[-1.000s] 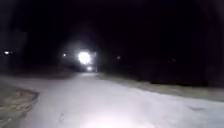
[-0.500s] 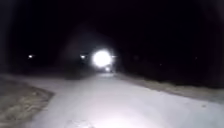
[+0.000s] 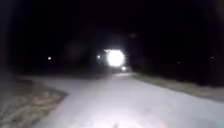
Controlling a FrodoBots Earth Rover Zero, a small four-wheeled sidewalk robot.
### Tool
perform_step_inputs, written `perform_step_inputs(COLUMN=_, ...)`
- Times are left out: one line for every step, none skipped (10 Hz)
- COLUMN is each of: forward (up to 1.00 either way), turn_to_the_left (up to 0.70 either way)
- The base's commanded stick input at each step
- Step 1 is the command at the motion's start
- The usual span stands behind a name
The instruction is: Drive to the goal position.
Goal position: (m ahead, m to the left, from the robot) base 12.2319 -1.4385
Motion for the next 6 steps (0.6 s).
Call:
perform_step_inputs(forward=0.7, turn_to_the_left=-0.35)
perform_step_inputs(forward=0.7, turn_to_the_left=-0.35)
perform_step_inputs(forward=0.7, turn_to_the_left=-0.35)
perform_step_inputs(forward=0.7, turn_to_the_left=-0.35)
perform_step_inputs(forward=0.7, turn_to_the_left=-0.35)
perform_step_inputs(forward=0.7, turn_to_the_left=-0.35)
